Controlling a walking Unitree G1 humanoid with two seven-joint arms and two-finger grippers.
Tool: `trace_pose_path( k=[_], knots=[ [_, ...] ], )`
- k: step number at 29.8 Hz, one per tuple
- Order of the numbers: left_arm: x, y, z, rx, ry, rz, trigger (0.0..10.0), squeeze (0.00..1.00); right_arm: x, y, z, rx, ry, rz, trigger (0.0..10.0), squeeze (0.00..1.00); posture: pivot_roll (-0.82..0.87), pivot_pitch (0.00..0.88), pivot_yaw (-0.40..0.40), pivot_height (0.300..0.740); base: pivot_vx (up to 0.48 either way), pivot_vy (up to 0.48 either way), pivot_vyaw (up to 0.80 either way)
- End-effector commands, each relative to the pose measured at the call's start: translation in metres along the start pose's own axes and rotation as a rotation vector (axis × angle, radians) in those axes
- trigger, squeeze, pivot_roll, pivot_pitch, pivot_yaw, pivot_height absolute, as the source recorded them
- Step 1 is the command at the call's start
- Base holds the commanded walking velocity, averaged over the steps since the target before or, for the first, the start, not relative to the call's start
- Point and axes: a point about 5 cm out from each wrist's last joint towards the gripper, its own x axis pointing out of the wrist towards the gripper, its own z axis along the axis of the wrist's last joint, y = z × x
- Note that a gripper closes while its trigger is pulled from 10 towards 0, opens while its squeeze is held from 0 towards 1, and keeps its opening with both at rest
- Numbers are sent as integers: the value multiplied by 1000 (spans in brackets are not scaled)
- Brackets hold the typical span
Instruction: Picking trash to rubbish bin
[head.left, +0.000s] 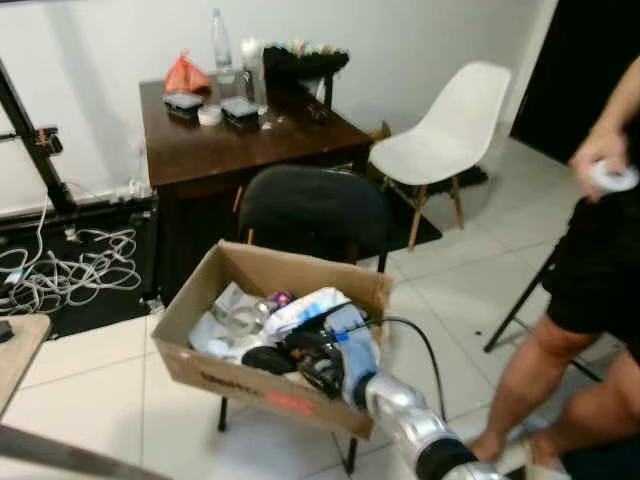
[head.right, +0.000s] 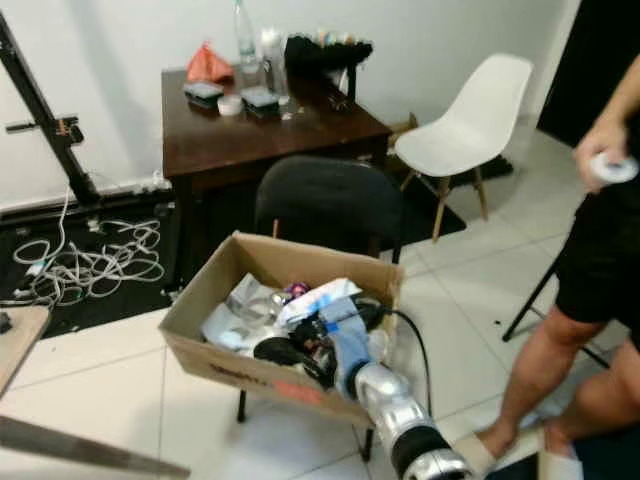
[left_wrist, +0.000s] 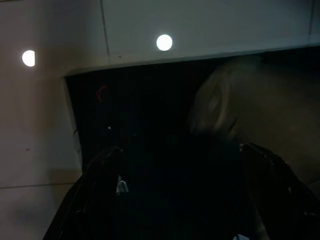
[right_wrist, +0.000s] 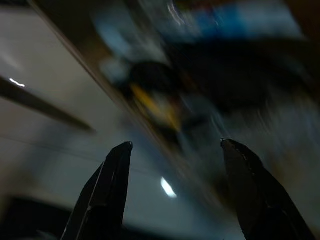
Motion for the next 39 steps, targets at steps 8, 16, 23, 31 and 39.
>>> trace_pose_path(
  k=[8, 16, 23, 31, 39],
  knots=[
    [-5, 14, -2, 9, 7, 34, 10000, 0, -26, 1, -80, 106, 275, -115, 10000, 0, -10, 127, 25, 740, -321, 0, 0],
    [-1, 6, 3, 11, 3, 28, 10000, 0, -71, 1, -150, 246, 492, -250, 10000, 0, -9, 132, 28, 740, -318, 0, 0],
    [1, 3, 6, 2, -10, 25, 10000, 0, -108, 12, -194, 356, 648, -306, 10000, 0, -11, 137, 28, 740, -34, 0, 0],
    [0, 5, 6, 3, -13, 25, 10000, 0, -136, 27, -222, 339, 784, -282, 10000, 0, -17, 145, 22, 740, 0, 0, 775],
    [-3, 11, 6, 3, -14, 26, 10000, 0, -136, 22, -221, 324, 795, -276, 10000, 0, -22, 150, 21, 740, 0, 0, 763]
  ],
)
